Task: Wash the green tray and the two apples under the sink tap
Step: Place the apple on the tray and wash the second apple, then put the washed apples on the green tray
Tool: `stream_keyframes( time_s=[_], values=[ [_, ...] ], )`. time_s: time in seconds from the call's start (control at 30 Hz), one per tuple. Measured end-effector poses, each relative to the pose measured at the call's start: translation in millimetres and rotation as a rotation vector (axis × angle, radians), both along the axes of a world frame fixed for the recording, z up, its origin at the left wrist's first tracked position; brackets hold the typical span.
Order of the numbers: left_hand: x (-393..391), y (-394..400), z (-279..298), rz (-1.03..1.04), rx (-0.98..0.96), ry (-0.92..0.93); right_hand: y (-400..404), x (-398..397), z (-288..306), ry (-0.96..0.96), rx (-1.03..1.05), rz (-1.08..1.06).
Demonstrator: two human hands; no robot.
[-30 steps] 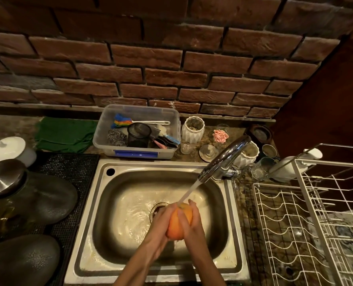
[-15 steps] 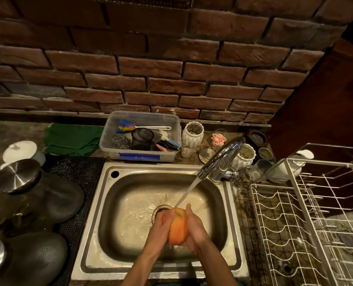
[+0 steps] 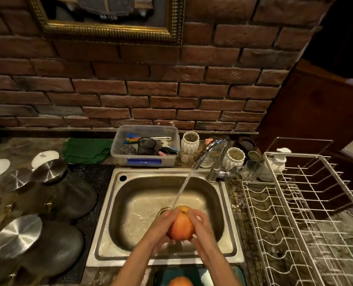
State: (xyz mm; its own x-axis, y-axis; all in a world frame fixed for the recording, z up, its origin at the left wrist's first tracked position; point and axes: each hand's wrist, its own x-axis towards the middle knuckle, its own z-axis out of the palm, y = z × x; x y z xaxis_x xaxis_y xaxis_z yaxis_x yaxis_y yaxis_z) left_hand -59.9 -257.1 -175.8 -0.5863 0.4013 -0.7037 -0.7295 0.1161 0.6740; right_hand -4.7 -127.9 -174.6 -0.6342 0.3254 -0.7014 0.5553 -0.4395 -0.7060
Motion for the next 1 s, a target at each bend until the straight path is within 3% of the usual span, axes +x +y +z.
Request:
stream_keyframes(
  time_s=[0.1,0.37,0.63,0.83,1.0],
  values=[
    [11.2,3.5,8.1,0.015,-0.033,-0.085,3.4,12.5,8.9,-0.053,0.033,0.113],
    [70.7,21.7,-0.2,0.028,-0.033,0.072,14.6,73.6,11.6,0.106,0.104,0.003],
    [127.2,48.0,3.6,-0.228,-0.113,0.239,51.1,150.9,10.3,0.127,0.227,-0.002],
    [164.1,58.6,-20.6,-0.424,-0.329,0.406,64.5,190.0,-17.2,0.087,0.287,0.095],
    [179.0,59.9,-29.6,-0.461,-0.397,0.426,66.9,201.0,-35.2,0.021,0.307,0.109]
  ],
)
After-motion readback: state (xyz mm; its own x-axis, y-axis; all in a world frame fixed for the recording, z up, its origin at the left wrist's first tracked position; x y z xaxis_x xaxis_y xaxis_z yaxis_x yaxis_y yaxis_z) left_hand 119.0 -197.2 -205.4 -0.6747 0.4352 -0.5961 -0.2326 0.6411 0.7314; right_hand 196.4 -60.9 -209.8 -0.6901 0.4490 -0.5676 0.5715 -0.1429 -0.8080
